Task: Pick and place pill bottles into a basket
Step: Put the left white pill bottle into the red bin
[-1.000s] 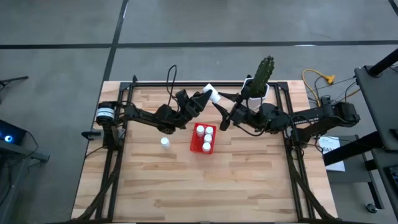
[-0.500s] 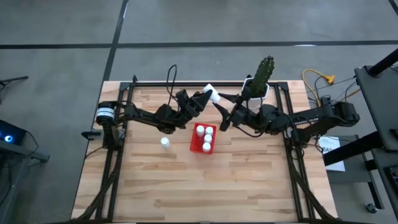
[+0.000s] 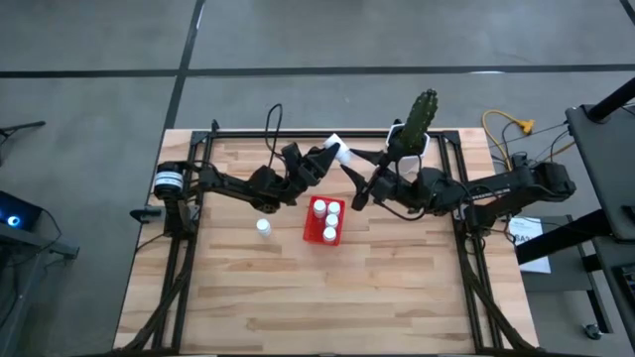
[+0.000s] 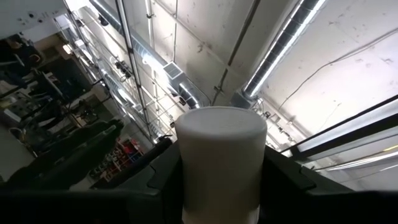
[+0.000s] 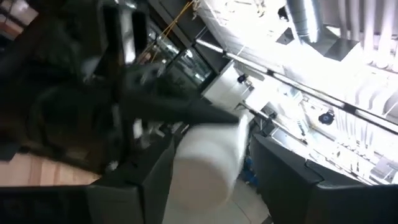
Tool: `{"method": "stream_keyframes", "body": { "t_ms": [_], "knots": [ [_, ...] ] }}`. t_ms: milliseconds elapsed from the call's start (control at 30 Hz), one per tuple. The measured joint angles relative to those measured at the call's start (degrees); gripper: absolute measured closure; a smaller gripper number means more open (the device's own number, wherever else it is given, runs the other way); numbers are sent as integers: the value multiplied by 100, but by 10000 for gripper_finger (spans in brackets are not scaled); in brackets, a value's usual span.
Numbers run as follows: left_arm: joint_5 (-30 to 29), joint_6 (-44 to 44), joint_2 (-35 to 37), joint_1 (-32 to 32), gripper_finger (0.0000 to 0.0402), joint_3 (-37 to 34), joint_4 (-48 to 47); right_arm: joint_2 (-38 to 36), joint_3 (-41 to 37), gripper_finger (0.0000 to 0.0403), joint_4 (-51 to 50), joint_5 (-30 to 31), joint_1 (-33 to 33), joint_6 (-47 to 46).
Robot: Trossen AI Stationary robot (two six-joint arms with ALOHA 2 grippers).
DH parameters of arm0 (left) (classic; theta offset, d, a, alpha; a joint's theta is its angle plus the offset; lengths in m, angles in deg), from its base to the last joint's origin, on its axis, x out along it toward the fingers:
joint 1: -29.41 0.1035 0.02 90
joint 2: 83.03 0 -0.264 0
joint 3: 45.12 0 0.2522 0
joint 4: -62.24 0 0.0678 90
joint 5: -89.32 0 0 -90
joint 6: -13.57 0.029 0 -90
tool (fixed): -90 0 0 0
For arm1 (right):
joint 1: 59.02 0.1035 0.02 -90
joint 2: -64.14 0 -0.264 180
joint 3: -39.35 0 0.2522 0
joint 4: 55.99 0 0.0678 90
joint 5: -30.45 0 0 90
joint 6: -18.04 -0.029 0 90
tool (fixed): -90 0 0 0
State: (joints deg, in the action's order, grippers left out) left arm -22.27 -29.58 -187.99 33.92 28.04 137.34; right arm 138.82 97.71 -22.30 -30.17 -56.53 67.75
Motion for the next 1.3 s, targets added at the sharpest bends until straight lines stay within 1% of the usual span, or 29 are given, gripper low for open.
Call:
{"method": "stream_keyframes", "body": {
  "t_ms": [433, 600, 1033, 1300],
  "knots": [
    [18, 10, -7, 0, 262, -5, 35, -4, 9, 197, -247, 9, 2, -135],
    [32, 4, -7, -4, 262, -5, 61, -4, 9, 197, -344, -177, -4, -292],
    [31, -1, -7, 0, 262, -5, 61, 9, 9, 197, -450, -194, -13, -333],
    [63, 4, -7, 1, 262, -5, 56, 9, 9, 197, -549, 39, -11, -323]
  ]
}}
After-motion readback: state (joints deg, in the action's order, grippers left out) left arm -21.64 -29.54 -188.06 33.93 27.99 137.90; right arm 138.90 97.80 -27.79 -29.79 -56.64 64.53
